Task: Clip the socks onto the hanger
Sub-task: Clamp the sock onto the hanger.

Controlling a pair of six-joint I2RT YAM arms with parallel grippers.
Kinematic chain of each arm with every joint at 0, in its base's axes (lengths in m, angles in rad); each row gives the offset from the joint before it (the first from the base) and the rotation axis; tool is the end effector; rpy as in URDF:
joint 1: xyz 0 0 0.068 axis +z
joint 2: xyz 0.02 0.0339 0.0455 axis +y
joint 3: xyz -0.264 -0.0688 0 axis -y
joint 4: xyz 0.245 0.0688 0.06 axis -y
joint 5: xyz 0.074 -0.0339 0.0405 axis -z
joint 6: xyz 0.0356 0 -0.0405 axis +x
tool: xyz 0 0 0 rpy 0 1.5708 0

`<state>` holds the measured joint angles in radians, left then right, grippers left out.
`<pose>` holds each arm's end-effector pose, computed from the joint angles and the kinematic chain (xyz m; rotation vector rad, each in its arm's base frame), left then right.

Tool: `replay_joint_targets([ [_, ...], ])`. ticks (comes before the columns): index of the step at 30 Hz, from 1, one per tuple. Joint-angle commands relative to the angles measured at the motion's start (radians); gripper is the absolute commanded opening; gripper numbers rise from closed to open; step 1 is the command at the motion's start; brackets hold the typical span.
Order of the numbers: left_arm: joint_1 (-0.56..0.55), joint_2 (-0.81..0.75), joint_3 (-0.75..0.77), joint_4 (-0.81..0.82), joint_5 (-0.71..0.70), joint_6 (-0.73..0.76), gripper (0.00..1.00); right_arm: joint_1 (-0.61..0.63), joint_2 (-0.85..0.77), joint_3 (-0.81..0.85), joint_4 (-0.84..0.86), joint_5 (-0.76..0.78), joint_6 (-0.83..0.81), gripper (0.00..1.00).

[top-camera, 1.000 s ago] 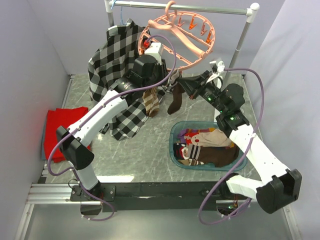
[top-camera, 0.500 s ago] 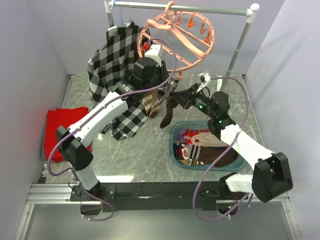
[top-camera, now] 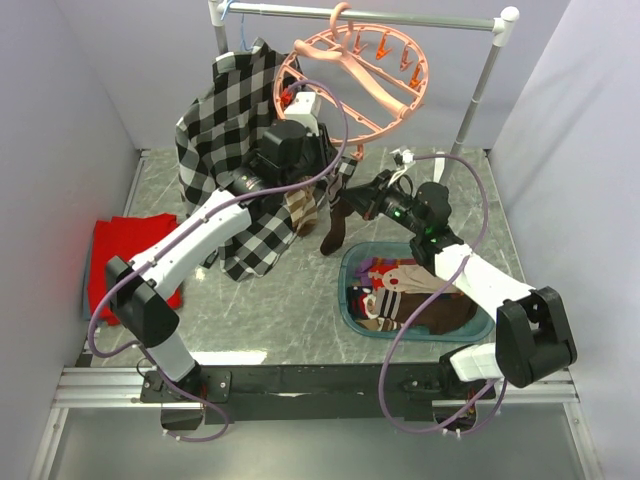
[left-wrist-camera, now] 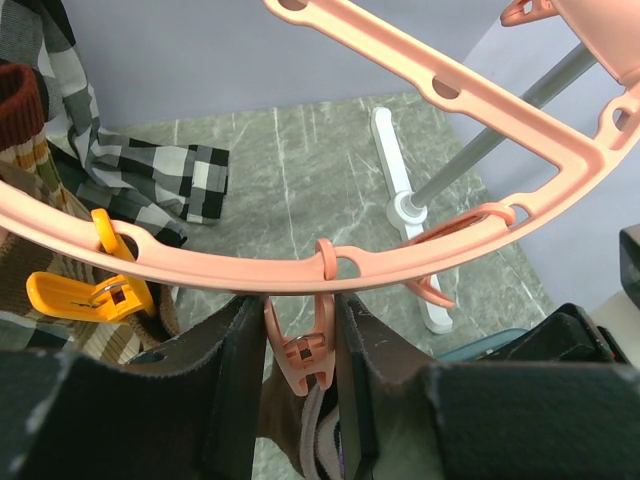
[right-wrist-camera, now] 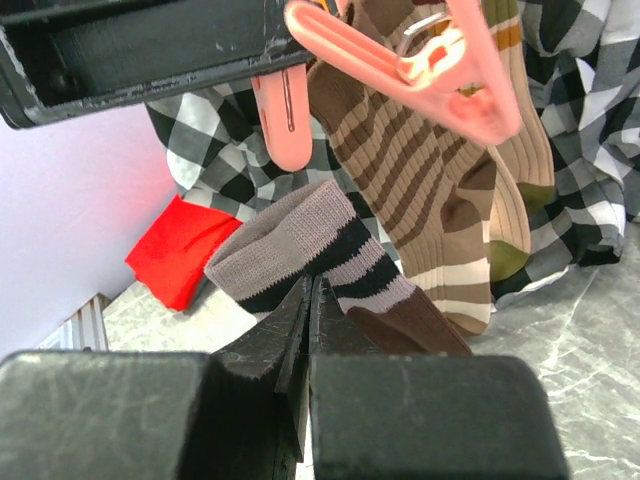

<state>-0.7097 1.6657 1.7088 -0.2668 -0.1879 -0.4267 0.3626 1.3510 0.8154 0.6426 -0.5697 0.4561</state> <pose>0.3028 -0.2513 0.4226 0.1220 1.8331 -0.6412 0.2804 0.1269 0.3088 -0.4180 1.5202 1.0668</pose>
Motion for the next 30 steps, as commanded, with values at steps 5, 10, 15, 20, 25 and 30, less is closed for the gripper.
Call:
replay_joint_targets([
  [5,0.003,-0.058,-0.050,0.075,0.037,0.034,0.01,-0.027,0.007,0.025,0.060,-0.033,0.016,0.00],
  [10,0.003,-0.069,-0.067,0.106,0.059,0.052,0.01,-0.042,0.028,0.051,0.042,-0.062,0.026,0.00],
  [15,0.004,-0.070,-0.075,0.126,0.079,0.059,0.01,-0.051,0.049,0.073,0.037,-0.081,0.044,0.00],
  [20,0.004,-0.067,-0.078,0.129,0.080,0.065,0.01,-0.054,0.062,0.105,0.035,-0.096,0.056,0.00],
  [25,0.004,-0.063,-0.077,0.127,0.085,0.071,0.01,-0.060,0.068,0.134,0.035,-0.102,0.065,0.00],
  [30,0.004,-0.066,-0.080,0.132,0.088,0.082,0.01,-0.063,0.082,0.154,0.035,-0.111,0.078,0.00],
])
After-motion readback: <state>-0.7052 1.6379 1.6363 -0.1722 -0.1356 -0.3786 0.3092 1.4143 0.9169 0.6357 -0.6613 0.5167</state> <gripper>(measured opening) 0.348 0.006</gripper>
